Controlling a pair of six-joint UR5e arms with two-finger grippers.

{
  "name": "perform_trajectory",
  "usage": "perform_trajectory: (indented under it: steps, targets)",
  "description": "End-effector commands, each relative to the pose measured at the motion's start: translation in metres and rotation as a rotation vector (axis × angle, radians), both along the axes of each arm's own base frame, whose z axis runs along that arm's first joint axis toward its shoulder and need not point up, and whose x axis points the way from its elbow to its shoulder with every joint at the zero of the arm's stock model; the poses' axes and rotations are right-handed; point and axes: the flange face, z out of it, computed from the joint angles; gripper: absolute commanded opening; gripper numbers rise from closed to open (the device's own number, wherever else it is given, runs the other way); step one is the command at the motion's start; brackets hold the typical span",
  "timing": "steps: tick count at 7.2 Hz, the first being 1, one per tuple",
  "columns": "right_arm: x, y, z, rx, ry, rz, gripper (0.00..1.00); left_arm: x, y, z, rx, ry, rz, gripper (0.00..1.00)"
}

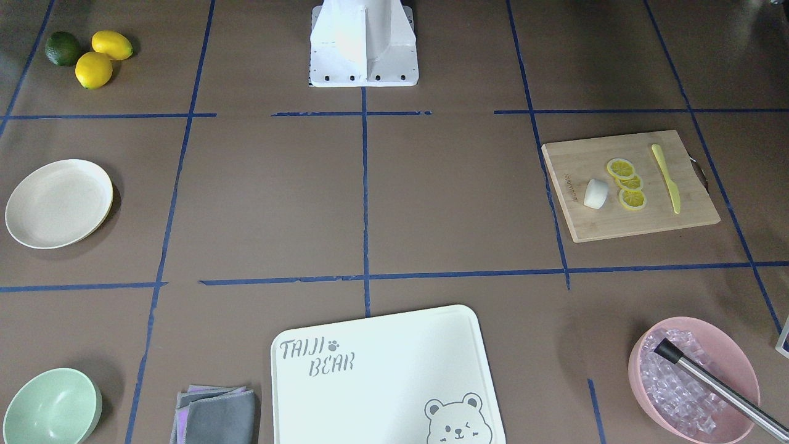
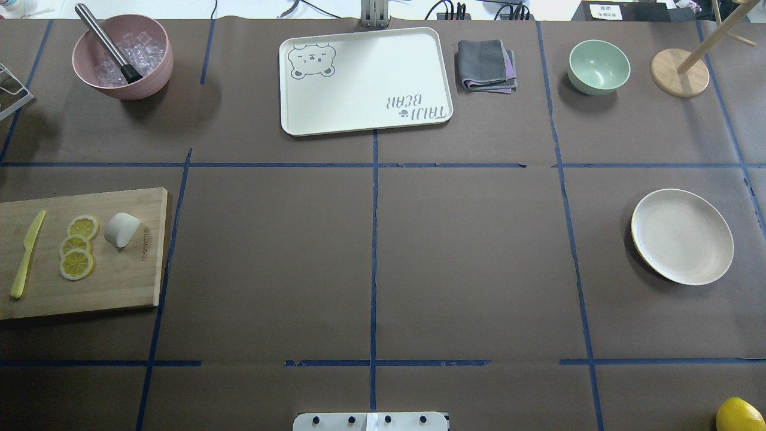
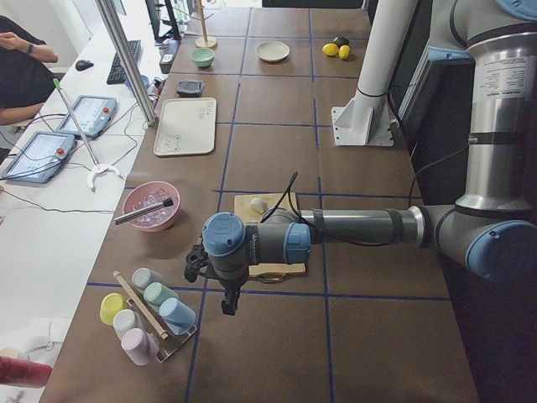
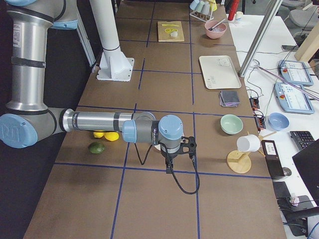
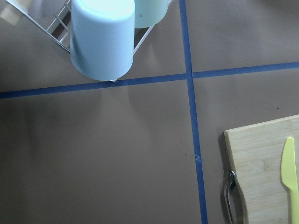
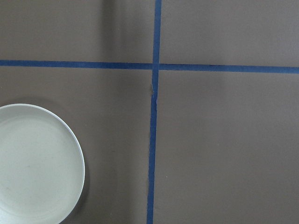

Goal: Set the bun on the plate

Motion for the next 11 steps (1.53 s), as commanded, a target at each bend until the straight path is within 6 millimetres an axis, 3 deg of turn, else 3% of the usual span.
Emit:
perform_trajectory:
  steps: [1,8,9,11]
  targets:
    - [0.0,-0.002,-0.005,0.01,0.0,0.001,1.0,0.0,-0.001,-0.001,0.0,0.0,-0.001,1.0]
    - [0.0,-0.002,-0.005,-0.007,0.001,0.016,1.0,0.001,0.0,-0.002,0.017,-0.001,0.002,1.0]
    - [-0.01,-0.007,-0.009,-0.01,-0.005,0.039,1.0,0.0,0.001,-0.002,0.017,-0.001,0.0,1.0]
    - [-0.056,0.0,-0.011,0.01,-0.029,0.093,1.0,0.0,0.001,-0.005,0.023,-0.001,0.0,1.0]
